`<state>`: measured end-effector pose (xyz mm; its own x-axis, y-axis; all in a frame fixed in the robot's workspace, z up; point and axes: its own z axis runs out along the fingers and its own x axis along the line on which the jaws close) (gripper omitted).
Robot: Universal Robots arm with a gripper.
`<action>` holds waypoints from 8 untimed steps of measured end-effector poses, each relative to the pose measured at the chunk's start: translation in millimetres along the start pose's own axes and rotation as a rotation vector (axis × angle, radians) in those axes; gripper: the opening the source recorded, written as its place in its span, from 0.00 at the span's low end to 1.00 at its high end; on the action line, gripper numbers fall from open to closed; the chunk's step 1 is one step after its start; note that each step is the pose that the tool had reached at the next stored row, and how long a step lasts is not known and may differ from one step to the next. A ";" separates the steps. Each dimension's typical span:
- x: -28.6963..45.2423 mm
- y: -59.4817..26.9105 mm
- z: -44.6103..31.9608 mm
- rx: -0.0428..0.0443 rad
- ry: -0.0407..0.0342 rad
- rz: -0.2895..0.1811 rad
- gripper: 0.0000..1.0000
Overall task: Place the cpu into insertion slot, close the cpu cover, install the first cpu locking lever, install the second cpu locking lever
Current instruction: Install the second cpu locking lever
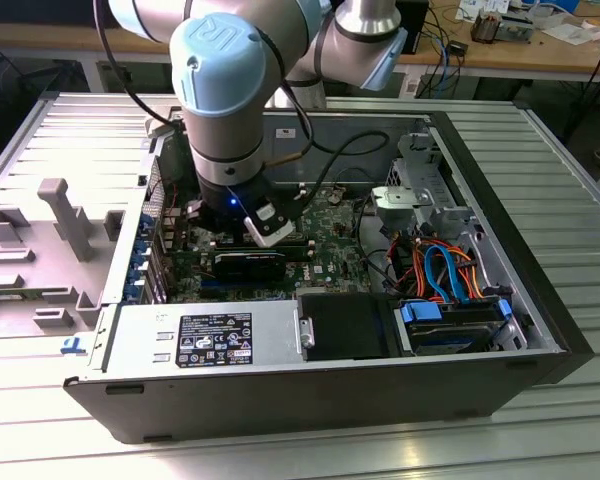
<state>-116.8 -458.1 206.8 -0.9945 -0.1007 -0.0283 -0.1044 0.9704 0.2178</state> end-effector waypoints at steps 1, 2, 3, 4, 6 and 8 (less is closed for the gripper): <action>0.1 -0.1 0.5 -0.0005 0.0000 0.000 0.11; 0.2 -0.3 1.7 -0.0017 -0.0002 0.000 0.11; 0.3 -0.5 2.6 -0.0030 -0.0002 -0.001 0.11; 0.2 -0.3 3.2 -0.0048 0.0000 -0.002 0.11; 0.1 0.3 4.3 -0.0076 0.0002 -0.005 0.11; 0.1 1.2 5.0 -0.0085 0.0006 -0.007 0.11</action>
<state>-117.0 -455.8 202.1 -0.9938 -0.1072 -0.0291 -0.1110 0.9678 0.2259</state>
